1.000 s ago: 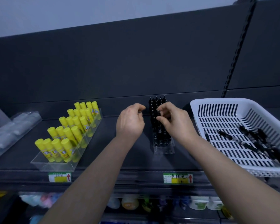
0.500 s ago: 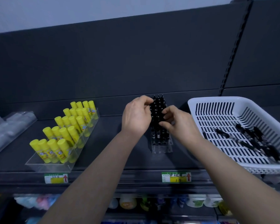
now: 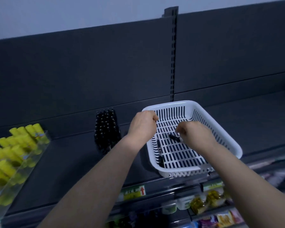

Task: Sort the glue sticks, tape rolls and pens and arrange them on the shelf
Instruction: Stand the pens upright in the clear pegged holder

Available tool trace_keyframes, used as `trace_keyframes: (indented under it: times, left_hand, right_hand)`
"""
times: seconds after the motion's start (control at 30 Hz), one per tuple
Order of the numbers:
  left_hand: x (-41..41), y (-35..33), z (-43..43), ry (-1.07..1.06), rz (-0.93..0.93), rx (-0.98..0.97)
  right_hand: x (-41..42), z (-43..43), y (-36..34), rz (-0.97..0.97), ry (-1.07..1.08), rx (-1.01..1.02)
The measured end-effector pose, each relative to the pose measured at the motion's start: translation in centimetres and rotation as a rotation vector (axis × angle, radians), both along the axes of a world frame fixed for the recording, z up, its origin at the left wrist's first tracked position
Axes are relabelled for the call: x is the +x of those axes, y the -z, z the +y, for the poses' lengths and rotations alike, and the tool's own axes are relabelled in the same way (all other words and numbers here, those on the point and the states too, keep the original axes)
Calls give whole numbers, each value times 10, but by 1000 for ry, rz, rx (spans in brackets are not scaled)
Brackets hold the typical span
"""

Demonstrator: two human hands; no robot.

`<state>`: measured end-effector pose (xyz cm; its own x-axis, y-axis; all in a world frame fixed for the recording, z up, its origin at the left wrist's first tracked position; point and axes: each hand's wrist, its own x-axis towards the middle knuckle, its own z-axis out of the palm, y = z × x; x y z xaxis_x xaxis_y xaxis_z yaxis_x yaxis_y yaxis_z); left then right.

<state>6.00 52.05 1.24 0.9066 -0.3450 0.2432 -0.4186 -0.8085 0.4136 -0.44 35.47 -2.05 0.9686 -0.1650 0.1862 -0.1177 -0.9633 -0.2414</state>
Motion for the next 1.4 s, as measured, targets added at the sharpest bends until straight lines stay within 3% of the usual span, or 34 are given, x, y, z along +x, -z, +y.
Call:
trace_keyframes:
  times: [0.13,0.47,0.63,0.77,0.87,0.97,1.17,1.27,1.4]
  left_hand:
    - [6,17,-31,4,133,104]
    - [19,27,-40,-87,185,217]
    - [15,27,-45,-80,255,309]
    - [5,23,-57,-36,338,614]
    - [-5,29,-69,35,398,740]
    - [-1,43,-72,29,406,668]
    - [12,60,-74,-101,372,294]
    - [14,52,-73,74,263,408]
    - [4,42,-72,449,345,578]
  right_hand:
    - [10,-34,10,89,-4,35]
    - [53,-30,22,386,-125,-63]
    - [57,-30,25,326,-117,-21]
    - [41,-42,3,175,-75,211]
    - [23,-52,-12,95,-63,343]
    - [13,-64,-14,17,-38,393]
    - [0,-73,-10,-37,-33,375]
    - [-4,-73,-9,-32,-36,348]
    - [-4,-69,-7,-49,-25,349]
